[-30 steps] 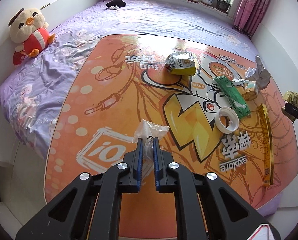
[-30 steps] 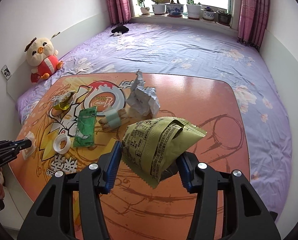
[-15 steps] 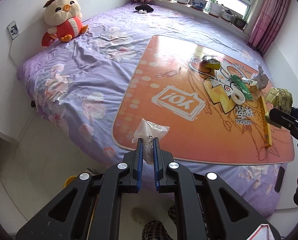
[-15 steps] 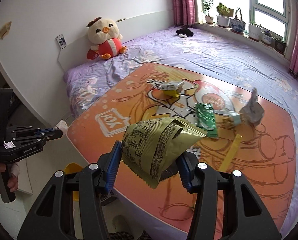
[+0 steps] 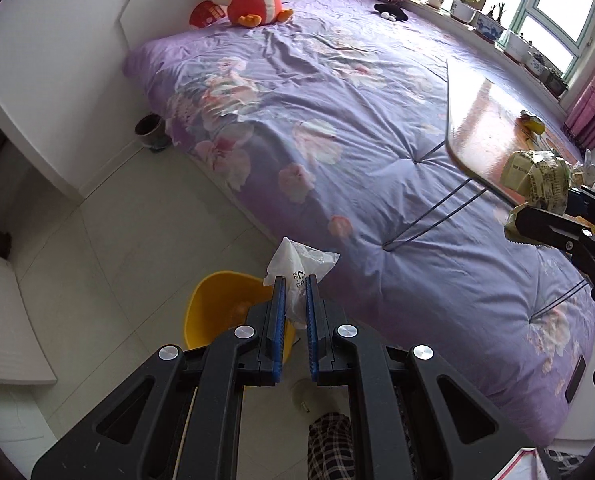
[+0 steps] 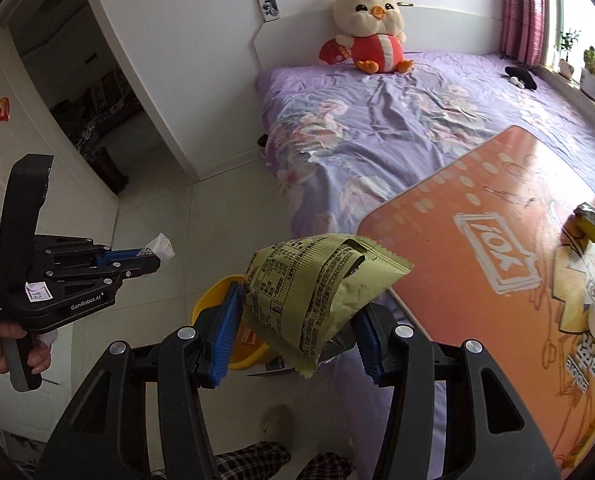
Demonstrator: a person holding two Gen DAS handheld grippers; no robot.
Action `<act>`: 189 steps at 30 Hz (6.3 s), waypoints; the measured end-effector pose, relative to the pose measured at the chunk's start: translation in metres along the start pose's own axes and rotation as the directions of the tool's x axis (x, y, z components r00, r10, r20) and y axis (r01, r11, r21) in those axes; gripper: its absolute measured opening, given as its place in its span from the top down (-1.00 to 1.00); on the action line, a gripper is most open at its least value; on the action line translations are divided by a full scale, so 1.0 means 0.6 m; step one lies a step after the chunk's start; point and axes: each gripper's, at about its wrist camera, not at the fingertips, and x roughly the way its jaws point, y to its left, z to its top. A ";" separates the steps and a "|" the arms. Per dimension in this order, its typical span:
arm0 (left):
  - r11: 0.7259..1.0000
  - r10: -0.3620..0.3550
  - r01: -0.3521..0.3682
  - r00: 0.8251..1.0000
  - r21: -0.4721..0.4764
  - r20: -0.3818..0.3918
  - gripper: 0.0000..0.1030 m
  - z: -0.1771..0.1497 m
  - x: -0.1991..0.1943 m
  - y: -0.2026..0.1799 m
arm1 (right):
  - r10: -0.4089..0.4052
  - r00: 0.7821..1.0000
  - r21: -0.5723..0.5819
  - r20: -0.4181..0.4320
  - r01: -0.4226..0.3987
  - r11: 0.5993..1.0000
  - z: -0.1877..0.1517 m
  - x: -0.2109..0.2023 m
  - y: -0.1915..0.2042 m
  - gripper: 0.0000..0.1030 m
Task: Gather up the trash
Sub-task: 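Carry the tissue and wrapper with both tools over the wastebasket, then open both tools to drop the tissue and wrapper into the wastebasket, then move both open tools back toward the table, then grasp the white snack bag with the left tool while the right tool grasps the crumpled white paper, then carry the snack bag and paper with both tools over the yellow wastebasket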
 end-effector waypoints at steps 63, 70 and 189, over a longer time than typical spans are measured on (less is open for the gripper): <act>0.936 -0.017 -0.054 0.980 -0.347 -0.198 -0.11 -0.119 0.271 0.247 | 0.115 0.905 -0.214 -0.409 -0.217 0.952 -0.095 0.447 0.153 -0.45; 0.959 -0.001 -0.042 0.988 -0.282 -0.152 -0.11 -0.087 0.180 0.211 | 0.125 0.941 -0.173 -0.316 -0.187 0.967 -0.071 0.320 0.152 -0.45; 0.894 -0.173 0.144 0.984 0.424 0.031 0.13 0.268 0.078 -0.551 | -0.529 0.849 0.562 -0.011 0.443 0.699 -0.166 -0.283 -0.566 0.16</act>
